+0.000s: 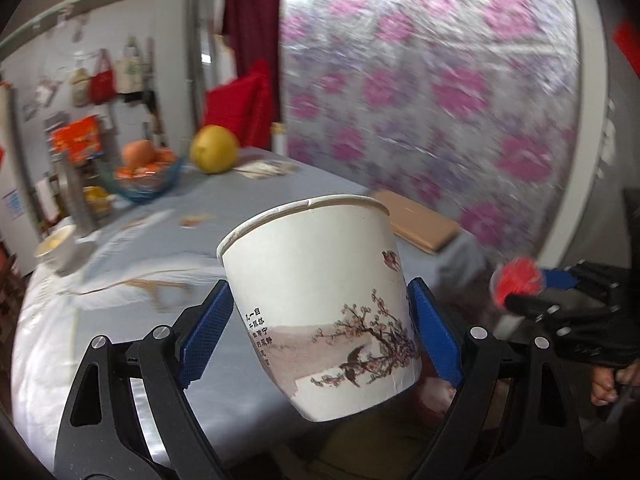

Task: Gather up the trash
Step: 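Lift the paper cup and jelly cup off the table with both grippers, then carry both cups over the red wastebasket and open both grippers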

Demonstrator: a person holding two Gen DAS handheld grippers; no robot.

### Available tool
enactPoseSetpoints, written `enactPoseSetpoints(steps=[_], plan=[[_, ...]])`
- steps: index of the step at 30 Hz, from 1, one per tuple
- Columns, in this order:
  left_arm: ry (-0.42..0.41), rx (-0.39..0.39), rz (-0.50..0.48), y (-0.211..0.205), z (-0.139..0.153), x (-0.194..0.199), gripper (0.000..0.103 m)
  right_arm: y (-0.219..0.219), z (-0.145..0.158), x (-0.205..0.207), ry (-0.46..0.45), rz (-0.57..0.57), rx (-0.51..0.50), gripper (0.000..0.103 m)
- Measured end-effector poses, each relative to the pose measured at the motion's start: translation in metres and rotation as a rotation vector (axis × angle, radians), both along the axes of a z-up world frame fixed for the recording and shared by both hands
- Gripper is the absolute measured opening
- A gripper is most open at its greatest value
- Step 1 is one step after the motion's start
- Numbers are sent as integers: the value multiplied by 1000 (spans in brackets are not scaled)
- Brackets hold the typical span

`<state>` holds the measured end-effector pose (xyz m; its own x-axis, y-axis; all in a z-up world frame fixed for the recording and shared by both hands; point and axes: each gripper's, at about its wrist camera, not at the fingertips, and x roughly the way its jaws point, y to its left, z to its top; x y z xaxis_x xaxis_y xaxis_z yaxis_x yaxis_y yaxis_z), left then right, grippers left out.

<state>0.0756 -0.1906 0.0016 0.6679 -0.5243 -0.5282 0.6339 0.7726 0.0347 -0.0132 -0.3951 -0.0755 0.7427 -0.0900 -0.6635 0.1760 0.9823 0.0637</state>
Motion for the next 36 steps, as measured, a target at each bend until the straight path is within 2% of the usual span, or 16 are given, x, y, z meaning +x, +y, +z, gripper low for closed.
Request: enactPoseSetpoints(steps=[5, 10, 11, 12, 13, 15, 17, 24, 27, 33, 36], plan=[[55, 41, -122, -57, -24, 0, 85, -48, -68, -3, 166, -85, 74, 54], [140, 91, -223, -112, -53, 6, 85, -75, -123, -2, 261, -122, 168, 55], [153, 98, -240, -120, -59, 6, 85, -80, -135, 0, 276, -126, 188, 57], [162, 105, -254, -127, -63, 6, 85, -84, -144, 1, 290, -128, 205, 69], [169, 112, -264, -132, -66, 5, 85, -88, -156, 1, 316, -140, 219, 73], [185, 135, -294, -146, -74, 3, 85, -94, -166, -3, 341, -164, 219, 73], [192, 158, -324, -158, -82, -2, 85, -105, -162, -12, 324, -189, 216, 73], [214, 231, -426, -191, -103, -18, 85, -143, -117, -39, 188, -309, 162, 74], [235, 288, -488, -210, -119, -27, 85, -152, -105, -50, 137, -338, 156, 75], [319, 365, -582, -240, -155, -35, 86, -159, -97, -55, 105, -356, 153, 75], [355, 410, -587, -251, -171, -36, 87, -160, -97, -57, 109, -357, 167, 75]])
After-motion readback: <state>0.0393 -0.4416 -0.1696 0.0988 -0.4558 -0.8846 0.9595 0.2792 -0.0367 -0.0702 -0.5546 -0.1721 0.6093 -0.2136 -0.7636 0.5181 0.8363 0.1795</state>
